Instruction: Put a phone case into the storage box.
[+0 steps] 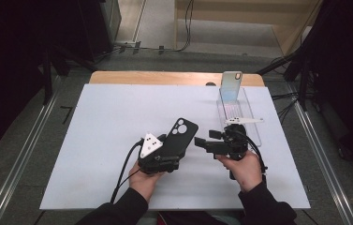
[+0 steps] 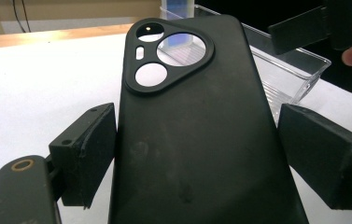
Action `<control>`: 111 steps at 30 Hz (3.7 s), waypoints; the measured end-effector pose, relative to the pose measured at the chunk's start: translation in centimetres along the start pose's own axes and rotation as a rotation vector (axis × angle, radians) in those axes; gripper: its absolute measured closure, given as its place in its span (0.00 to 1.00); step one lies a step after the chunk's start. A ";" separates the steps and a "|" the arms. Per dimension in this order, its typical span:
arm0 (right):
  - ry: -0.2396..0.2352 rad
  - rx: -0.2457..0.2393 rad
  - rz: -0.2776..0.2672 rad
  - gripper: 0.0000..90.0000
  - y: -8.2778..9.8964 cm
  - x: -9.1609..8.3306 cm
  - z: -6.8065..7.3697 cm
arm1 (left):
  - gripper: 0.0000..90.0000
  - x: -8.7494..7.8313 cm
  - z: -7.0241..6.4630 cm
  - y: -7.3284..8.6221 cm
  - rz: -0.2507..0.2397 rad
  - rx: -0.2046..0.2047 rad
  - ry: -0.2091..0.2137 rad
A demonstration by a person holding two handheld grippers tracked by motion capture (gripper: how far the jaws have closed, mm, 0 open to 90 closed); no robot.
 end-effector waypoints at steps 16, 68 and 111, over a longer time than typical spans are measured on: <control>-0.027 0.062 0.006 0.23 -1.2 1.8 -0.2 | 0.16 -0.3 -0.6 0.1 -0.009 -0.058 0.014; -0.152 0.177 0.023 0.86 -3.3 2.6 0.2 | 0.37 -1.0 -1.6 0.2 -0.085 -0.049 0.049; -0.210 -0.250 0.021 0.86 -3.4 -0.5 1.9 | 0.23 -3.2 2.4 -4.1 0.255 -0.050 0.215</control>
Point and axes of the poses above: each handheld gripper's, and its own axes: x roughly forward along the jaws, y roughly out of its underside, z roughly to its left, the point moved 2 cm from there along x, roughly forward along the jaws, and after that the axes turned 6 degrees about z, right-handed, at the moved point
